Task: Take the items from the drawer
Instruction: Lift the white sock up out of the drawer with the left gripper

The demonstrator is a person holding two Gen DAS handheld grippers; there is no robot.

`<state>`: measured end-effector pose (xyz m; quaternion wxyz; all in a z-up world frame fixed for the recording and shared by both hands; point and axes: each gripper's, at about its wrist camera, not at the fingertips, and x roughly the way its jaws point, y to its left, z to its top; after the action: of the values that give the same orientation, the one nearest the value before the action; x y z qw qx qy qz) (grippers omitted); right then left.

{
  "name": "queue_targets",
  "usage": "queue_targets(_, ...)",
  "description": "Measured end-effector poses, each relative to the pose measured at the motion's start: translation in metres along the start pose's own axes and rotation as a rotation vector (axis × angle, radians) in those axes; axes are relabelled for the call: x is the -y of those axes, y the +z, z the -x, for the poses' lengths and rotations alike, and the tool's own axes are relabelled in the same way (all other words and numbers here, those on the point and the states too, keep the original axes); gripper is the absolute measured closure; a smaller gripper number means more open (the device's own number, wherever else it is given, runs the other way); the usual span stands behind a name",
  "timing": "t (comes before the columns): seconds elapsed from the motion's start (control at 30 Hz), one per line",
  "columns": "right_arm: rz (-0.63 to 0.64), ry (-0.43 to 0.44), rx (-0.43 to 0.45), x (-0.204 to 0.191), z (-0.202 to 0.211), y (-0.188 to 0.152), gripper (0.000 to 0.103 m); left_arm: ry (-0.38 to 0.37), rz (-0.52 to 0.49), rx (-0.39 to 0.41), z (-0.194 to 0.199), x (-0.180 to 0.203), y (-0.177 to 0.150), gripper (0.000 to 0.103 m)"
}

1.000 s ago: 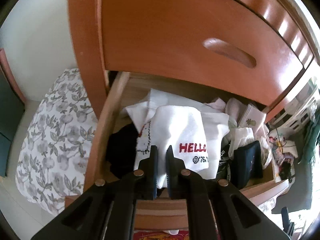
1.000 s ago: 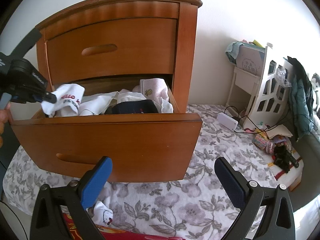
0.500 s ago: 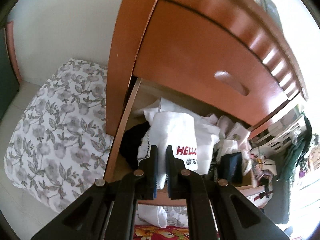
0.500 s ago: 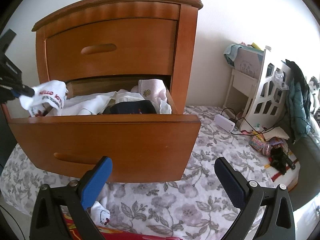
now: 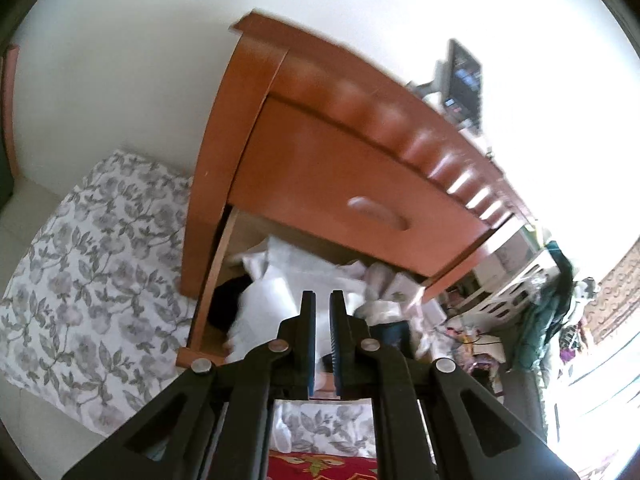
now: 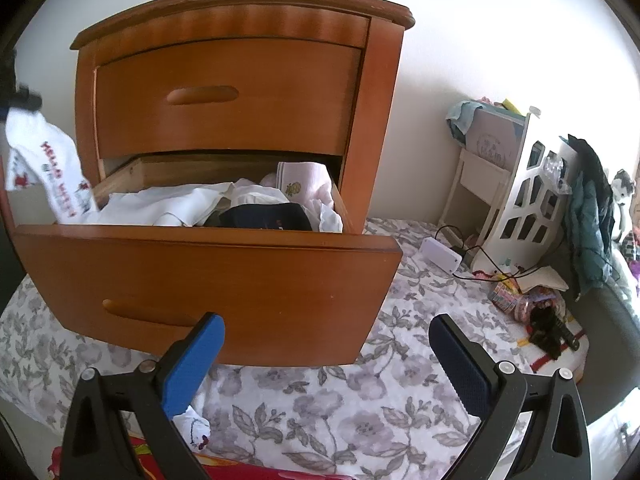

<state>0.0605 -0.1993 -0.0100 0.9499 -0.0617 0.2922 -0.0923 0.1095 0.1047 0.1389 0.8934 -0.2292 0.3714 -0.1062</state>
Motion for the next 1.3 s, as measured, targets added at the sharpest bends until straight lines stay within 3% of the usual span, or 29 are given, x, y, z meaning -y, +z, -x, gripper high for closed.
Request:
queue_targets(0.2, 0.035, -0.013, 0.006, -0.005, 0.001, -0.001, 0.000, -0.015, -0.045, 0.032, 0.023, 0.014, 0.001, 0.097)
queue_targets(0.4, 0.076, -0.026, 0.016, -0.012, 0.003, -0.001, 0.000, 0.072, -0.018, -0.047, -0.005, -0.005, -0.009, 0.095)
queue_targets(0.43, 0.082, -0.026, 0.017, -0.013, 0.004, -0.002, 0.000, 0.078, 0.000, -0.067, -0.012, -0.011, -0.013, 0.093)
queue_targets(0.5, 0.095, -0.025, 0.019, -0.015, 0.004, -0.002, 0.000, 0.096, 0.020, -0.097, -0.026, -0.019, -0.019, 0.071)
queue_targets(0.63, 0.103, -0.025, 0.019, -0.017, 0.004, -0.002, 0.000, 0.122, 0.047, -0.129, -0.047, -0.030, -0.025, 0.067)
queue_targets(0.7, 0.103, -0.025, 0.020, -0.017, 0.004, -0.002, 0.000, 0.130, 0.043, -0.149, -0.055, -0.030, -0.025, 0.058)
queue_targets(1.0, 0.110, -0.024, 0.015, -0.018, 0.003, -0.004, 0.000, 0.156, -0.035, -0.233, -0.082, -0.014, -0.030, 0.057)
queue_targets(1.3, 0.113, -0.022, 0.014, -0.019, 0.004, -0.003, 0.000, 0.294, -0.186, -0.265, -0.103, 0.008, -0.043, 0.058)
